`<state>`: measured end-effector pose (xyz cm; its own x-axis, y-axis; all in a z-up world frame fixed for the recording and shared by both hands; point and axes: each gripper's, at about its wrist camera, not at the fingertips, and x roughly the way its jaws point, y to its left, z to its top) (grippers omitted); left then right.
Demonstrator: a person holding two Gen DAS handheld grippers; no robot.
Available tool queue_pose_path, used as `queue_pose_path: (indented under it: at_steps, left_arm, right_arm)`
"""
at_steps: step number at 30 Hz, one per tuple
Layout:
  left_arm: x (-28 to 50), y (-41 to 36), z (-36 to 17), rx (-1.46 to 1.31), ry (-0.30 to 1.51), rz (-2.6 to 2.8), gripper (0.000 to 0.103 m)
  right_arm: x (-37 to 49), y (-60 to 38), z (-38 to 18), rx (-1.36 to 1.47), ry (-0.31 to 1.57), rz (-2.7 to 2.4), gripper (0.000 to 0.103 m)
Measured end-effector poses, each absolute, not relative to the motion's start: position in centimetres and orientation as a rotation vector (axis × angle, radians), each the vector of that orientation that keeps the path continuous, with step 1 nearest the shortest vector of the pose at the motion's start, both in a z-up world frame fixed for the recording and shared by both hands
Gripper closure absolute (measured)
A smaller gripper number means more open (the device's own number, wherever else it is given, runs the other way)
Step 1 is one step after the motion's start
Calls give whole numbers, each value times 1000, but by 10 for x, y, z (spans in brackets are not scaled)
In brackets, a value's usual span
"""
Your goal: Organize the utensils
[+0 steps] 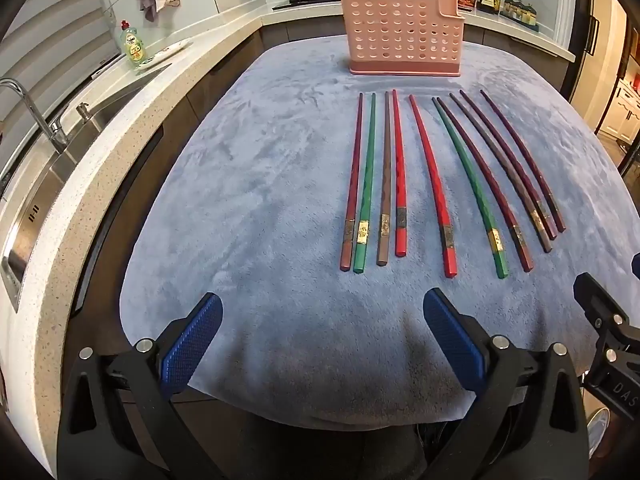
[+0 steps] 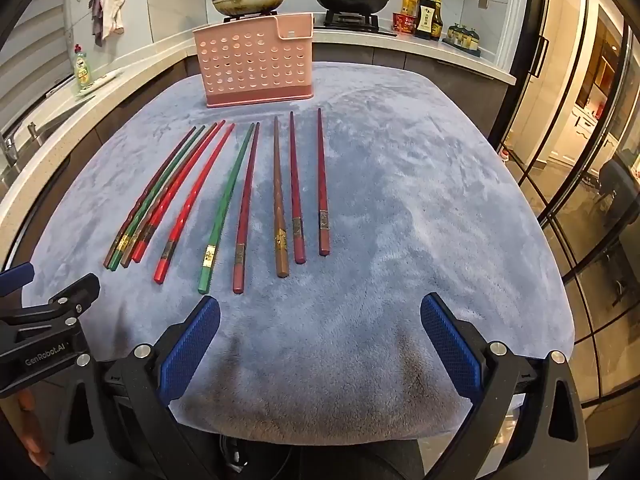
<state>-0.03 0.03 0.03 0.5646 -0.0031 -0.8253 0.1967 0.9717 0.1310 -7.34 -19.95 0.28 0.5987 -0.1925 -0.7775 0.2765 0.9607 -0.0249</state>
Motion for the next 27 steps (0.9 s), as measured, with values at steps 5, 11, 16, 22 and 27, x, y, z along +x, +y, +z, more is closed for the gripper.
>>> queue_pose_path:
  at_steps: [5, 11, 16, 22, 27]
  left_arm:
    - [-1, 1, 0, 213, 964, -114, 7]
    - [-7, 2, 3, 214, 961, -117, 7]
    - [-6, 3, 3, 222, 967, -121, 7]
    - [-4, 2, 3, 223, 966, -120, 7]
    - [-5, 3, 3, 221, 964, -117, 7]
  right_arm:
    - [-74, -200, 10, 109, 894, -266, 7]
    - [-75, -199, 8, 106, 890, -272, 7]
    - [-76, -200, 9, 108, 887, -271, 7]
    - [-76, -198, 9, 111, 890, -271, 7]
    - [-77, -199, 10, 113, 885, -268, 7]
